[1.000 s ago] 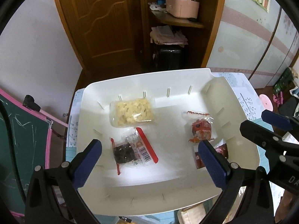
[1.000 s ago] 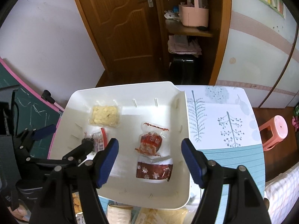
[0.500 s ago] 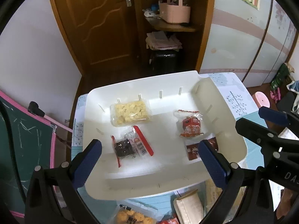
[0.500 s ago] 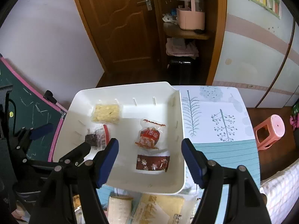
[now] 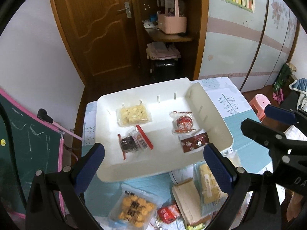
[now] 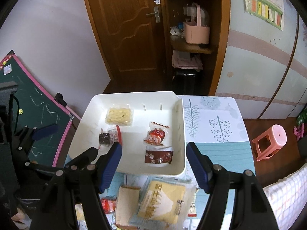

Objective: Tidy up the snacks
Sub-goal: 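Withdraw both tools from the tray toward the remaining snacks, then grasp the orange-ended bar with the right gripper while the left grasps a cookie pack, then lift both held snacks over the white tray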

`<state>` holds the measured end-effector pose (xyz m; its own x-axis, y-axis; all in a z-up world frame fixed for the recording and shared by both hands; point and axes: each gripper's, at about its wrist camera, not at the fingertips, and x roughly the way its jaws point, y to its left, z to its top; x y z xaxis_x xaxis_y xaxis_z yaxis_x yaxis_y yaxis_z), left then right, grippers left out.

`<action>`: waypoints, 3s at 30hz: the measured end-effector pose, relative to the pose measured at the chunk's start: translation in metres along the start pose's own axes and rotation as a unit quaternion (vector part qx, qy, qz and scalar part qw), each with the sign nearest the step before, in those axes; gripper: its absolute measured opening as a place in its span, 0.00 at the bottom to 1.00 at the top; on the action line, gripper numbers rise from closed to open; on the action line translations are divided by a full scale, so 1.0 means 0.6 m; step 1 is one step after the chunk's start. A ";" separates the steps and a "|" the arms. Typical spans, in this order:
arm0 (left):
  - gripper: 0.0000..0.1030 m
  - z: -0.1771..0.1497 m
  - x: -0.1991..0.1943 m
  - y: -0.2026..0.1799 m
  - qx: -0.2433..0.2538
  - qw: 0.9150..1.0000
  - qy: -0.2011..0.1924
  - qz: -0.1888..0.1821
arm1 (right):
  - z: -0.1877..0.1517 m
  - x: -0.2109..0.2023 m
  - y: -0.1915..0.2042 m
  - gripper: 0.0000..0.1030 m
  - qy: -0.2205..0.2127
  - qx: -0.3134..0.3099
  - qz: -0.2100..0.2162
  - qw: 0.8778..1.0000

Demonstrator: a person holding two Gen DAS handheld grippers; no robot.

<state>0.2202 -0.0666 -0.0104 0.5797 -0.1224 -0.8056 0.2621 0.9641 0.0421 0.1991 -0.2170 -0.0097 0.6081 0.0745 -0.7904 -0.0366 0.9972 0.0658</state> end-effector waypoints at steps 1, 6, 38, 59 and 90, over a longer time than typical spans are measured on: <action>0.99 -0.006 -0.009 0.004 -0.003 1.000 -0.001 -0.001 | -0.003 -0.008 0.001 0.68 -0.002 0.001 0.001 1.000; 0.99 -0.041 -0.053 0.026 -0.023 1.000 -0.008 0.008 | -0.030 -0.047 0.005 0.68 -0.012 0.001 0.012 1.000; 0.99 -0.427 0.012 0.132 -0.079 0.988 0.131 -0.032 | -0.405 0.089 0.168 0.54 0.141 -0.173 0.090 0.971; 0.99 -0.418 0.096 0.119 -0.105 0.981 0.162 -0.033 | -0.444 0.093 0.178 0.34 0.125 -0.209 0.091 0.966; 0.31 -0.411 -0.038 0.026 -0.022 0.998 0.059 -0.020 | -0.444 -0.004 0.134 0.30 0.035 -0.162 0.086 0.982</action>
<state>0.0209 0.0093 -0.1368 0.4734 -0.1356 -0.8703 0.2475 0.9687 -0.0163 -0.0164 -0.1339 -0.1645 0.5153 0.2306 -0.8254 -0.3912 0.9202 0.0129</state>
